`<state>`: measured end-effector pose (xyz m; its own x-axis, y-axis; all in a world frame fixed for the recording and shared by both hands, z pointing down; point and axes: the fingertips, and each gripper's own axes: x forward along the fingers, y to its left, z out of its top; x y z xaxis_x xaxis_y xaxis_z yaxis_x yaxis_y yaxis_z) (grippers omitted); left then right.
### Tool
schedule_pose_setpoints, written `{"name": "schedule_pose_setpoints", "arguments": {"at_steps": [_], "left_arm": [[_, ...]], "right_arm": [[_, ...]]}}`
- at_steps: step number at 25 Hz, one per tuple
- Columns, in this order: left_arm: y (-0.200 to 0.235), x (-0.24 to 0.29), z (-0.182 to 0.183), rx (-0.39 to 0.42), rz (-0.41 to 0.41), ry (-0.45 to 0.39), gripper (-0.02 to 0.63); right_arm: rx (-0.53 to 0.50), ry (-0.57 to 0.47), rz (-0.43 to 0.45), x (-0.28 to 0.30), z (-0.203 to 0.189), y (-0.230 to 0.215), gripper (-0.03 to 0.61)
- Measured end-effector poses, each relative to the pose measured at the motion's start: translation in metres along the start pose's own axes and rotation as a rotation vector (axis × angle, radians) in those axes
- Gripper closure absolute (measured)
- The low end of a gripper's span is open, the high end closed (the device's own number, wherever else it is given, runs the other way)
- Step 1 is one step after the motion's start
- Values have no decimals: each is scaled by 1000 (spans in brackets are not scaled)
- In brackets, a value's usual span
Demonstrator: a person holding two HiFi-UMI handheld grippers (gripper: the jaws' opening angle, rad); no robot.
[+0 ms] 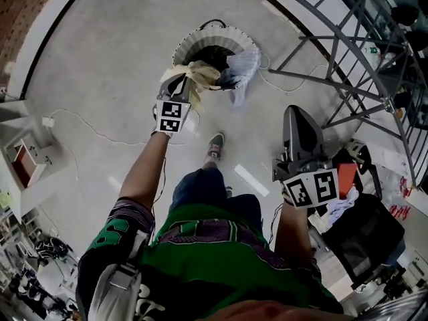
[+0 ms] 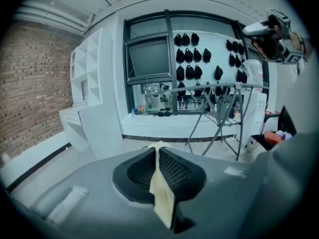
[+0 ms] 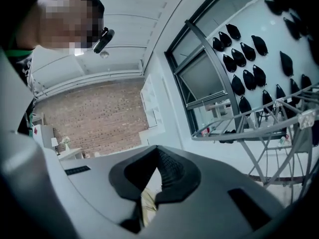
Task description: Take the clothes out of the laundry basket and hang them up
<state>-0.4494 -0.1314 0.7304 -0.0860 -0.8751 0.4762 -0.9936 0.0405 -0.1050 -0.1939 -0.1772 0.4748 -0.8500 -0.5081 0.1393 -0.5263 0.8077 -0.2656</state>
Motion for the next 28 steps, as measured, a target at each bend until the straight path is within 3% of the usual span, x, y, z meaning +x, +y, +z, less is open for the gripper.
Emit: {"name": "schedule_pose_setpoints", "arguments": {"at_steps": [6, 17, 28], "left_arm": [[6, -39, 88, 29, -28, -118, 581], [7, -98, 224, 24, -66, -322, 583], [-31, -161, 354, 64, -124, -555, 583]], "right_arm": [[-49, -52, -21, -14, 59, 17, 578], [-137, -141, -64, -35, 131, 42, 578], [-147, -245, -111, -80, 169, 35, 578]]}}
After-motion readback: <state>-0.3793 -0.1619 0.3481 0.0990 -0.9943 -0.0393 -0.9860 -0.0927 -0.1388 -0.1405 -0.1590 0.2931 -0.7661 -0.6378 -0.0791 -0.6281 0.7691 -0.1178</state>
